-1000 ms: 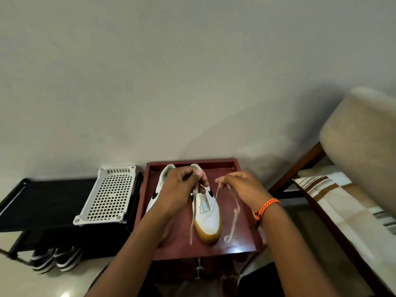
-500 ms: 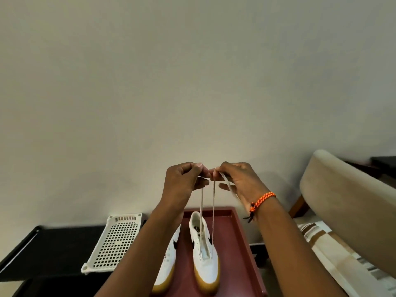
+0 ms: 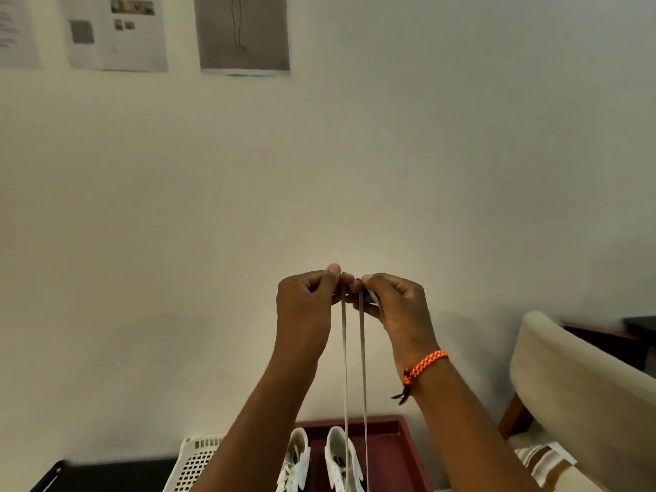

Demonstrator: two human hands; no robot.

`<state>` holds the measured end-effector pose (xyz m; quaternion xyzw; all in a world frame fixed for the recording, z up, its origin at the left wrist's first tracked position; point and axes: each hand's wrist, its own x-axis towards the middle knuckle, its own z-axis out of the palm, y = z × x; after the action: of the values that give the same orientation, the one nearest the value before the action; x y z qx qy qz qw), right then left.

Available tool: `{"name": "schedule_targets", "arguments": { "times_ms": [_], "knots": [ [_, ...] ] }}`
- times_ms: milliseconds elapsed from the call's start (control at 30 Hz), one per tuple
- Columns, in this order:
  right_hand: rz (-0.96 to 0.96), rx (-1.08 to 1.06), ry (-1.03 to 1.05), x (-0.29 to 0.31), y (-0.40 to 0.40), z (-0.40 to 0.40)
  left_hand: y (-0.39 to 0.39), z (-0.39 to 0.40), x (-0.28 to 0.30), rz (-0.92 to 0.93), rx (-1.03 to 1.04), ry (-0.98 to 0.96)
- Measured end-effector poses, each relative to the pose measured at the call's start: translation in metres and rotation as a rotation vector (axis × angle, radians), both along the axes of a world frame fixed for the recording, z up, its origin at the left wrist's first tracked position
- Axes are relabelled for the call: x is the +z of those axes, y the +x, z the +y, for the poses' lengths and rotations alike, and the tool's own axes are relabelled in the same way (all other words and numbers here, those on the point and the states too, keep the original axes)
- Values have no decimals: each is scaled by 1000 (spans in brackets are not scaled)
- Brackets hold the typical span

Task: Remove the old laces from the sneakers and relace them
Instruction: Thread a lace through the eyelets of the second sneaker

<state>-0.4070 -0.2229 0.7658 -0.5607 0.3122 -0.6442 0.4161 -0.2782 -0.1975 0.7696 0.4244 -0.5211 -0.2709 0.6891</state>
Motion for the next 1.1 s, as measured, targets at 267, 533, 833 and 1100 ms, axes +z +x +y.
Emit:
{"name": "schedule_targets", "arguments": {
  "times_ms": [267,533,833,1100],
  "knots": [
    [-83,21,-98,-3,8,1,5,-2,6,8,9,-56],
    [-56,7,-143,-15,2,-7,12,-12,-7,39,12,-109],
    [91,-32,17,-125,-25,-47,33,-45,-134,-14,74,140],
    [139,-117,362,-293,-44,-64,31,-59,-322,-170,73,578]
  ]
}}
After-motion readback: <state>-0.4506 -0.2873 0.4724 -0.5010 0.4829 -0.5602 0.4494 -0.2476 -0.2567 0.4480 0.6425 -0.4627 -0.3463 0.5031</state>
